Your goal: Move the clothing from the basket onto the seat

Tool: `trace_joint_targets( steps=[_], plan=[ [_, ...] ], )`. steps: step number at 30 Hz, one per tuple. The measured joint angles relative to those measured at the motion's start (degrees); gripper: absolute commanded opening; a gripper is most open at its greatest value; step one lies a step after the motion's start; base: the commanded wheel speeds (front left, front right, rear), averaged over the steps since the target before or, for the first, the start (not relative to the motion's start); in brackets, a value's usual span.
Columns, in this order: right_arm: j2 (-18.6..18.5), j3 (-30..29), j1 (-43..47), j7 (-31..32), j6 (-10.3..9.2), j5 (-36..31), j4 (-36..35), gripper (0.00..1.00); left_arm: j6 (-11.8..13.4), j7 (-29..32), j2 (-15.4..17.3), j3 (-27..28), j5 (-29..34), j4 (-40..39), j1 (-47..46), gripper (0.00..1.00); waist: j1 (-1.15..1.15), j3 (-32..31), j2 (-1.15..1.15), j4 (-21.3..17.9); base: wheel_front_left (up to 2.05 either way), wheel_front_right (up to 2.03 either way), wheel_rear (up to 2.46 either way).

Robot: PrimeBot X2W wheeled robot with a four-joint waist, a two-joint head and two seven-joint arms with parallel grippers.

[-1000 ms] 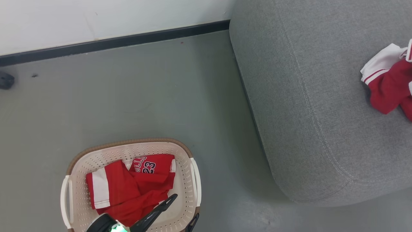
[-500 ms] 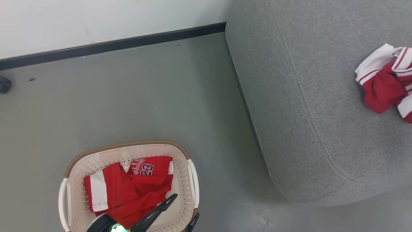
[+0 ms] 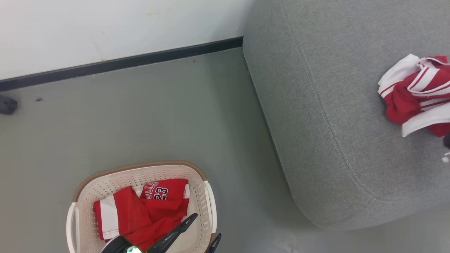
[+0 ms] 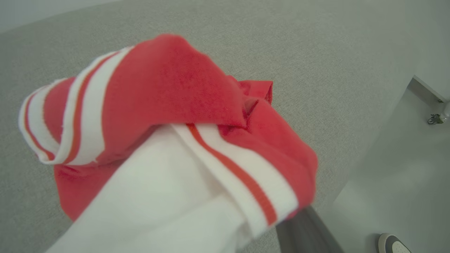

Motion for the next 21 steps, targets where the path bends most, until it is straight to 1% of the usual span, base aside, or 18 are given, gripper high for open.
trace_joint_targets(
  steps=[2, 4, 7, 14, 21],
  plan=[
    [1.02, 1.00, 0.89, 2.91, 1.03, -0.24, 0.30, 1.00, 0.00, 0.00, -0.23, 0.01, -0.05, 0.23, 0.08, 1.00, 0.00, -0.56, 0.00, -0.16, 0.00, 0.00, 0.00],
    [1.76, 2.20, 2.27, 5.80, 2.56, -1.13, 0.62, 1.00, 0.00, 0.00, -0.54, -0.05, -0.11, 0.57, 0.09, 1.00, 0.00, -1.19, 0.00, -0.36, 0.00, 0.00, 0.00],
    [1.67, 3.05, 4.07, 9.35, 4.45, -2.14, 0.79, 1.00, 0.00, 0.00, -1.26, -0.27, -0.35, 1.04, 0.09, 1.00, 0.00, -2.29, 0.00, -0.67, 0.00, 0.00, 0.00],
    [1.09, 5.31, 6.80, 15.48, 6.44, -3.46, 0.71, 1.00, 0.00, 0.00, -3.42, -0.77, -1.72, 2.23, 0.18, 1.00, 0.00, -5.33, -0.01, -1.37, 0.00, 0.00, 0.00],
    [-0.40, 7.30, 9.71, 19.17, 7.40, -4.56, 0.73, 1.00, 0.00, 0.00, -5.76, -1.65, -2.19, 3.68, 0.65, 1.00, -0.01, -8.99, -0.01, -2.15, 0.00, 0.00, 0.00]
  ],
)
